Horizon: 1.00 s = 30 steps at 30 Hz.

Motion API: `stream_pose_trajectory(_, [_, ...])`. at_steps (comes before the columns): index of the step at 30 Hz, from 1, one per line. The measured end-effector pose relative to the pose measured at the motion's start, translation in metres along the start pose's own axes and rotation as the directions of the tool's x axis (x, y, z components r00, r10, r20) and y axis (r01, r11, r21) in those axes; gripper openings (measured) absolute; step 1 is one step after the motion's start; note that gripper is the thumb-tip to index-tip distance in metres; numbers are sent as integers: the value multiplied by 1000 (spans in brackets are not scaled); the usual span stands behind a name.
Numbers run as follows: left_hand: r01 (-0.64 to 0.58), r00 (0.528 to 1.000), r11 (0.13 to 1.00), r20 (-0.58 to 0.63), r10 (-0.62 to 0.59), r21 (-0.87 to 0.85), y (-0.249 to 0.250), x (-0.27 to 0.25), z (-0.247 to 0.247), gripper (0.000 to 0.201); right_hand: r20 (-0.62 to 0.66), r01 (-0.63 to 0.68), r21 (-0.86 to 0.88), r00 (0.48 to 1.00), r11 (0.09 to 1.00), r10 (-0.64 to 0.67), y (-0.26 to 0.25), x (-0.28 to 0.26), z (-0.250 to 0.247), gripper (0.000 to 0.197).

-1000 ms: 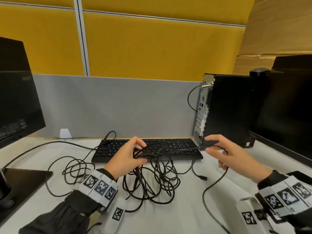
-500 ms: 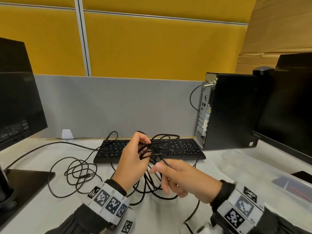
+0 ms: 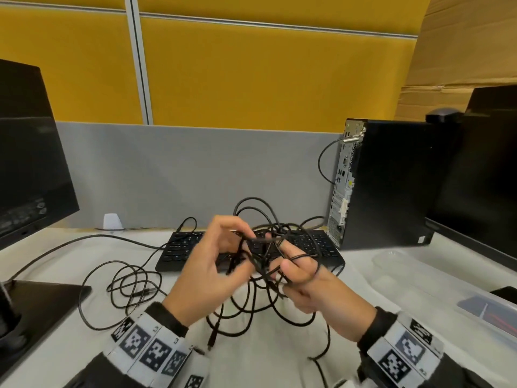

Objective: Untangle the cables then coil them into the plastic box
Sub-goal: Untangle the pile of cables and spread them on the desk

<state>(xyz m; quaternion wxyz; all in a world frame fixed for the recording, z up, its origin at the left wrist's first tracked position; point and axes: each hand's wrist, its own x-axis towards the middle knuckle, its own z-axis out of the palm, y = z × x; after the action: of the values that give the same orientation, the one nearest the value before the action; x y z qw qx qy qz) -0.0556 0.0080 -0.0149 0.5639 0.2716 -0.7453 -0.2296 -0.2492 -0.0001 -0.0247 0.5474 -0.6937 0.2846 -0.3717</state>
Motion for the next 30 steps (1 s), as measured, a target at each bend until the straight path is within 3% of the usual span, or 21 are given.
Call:
stream_pose_trajectory(2, [78, 988, 996, -134, -82, -38, -1, 6, -8, 37, -4, 35, -180, 999, 983, -36, -3, -2, -4, 44])
stream_pose_trajectory(4, [221, 946, 954, -192, -260, -203, -5, 16, -12, 40, 14, 73, -356, 997, 931, -73, -6, -4, -4, 46])
stream_pose_trajectory(6, [416, 890, 863, -69, -451, -288, -7, 26, -13, 57, 32, 107, -471, 994, 875, -105, -6, -4, -3, 45])
stream_pose_trajectory(9, [603, 790, 788, 235, -567, -127, -9, 32, -7, 81, 93, 178, -665, 983, 726, -156, 1, -3, -6, 44])
stream_pose_trajectory(11, [639, 747, 764, 311, -588, -91, -12, 31, -3, 62, 92, 163, -756, 985, 634, -143, 4, -5, -9, 38])
stream_pose_trajectory(13, [635, 755, 766, 288, -588, -101, -16, 28, -1, 27, 54, 139, -777, 986, 613, -155, 4, -6, -13, 28])
stream_pose_trajectory(15, [626, 776, 767, 208, -595, -144, -21, 23, -2, 8, -2, 103, -774, 986, 625, -166, 4, -7, -21, 24])
stream_pose_trajectory(18, [601, 795, 752, 112, -596, -270, -28, 17, -7, 10, -73, 35, -800, 985, 599, -156, 4, -8, -33, 25])
stream_pose_trajectory(24, [572, 812, 780, 40, -582, -254, -29, 12, -5, 28, -177, -66, -878, 965, 473, -194, 8, -10, -37, 22])
stream_pose_trajectory(27, [602, 797, 791, 25, -604, -108, -34, 12, -5, 37, -197, -57, -865, 953, 498, -232, 10, -9, -34, 19])
stream_pose_trajectory(30, [534, 842, 839, 21, -539, 101, -31, 14, -7, 32, -179, -15, -840, 951, 542, -252, 9, -4, -28, 9])
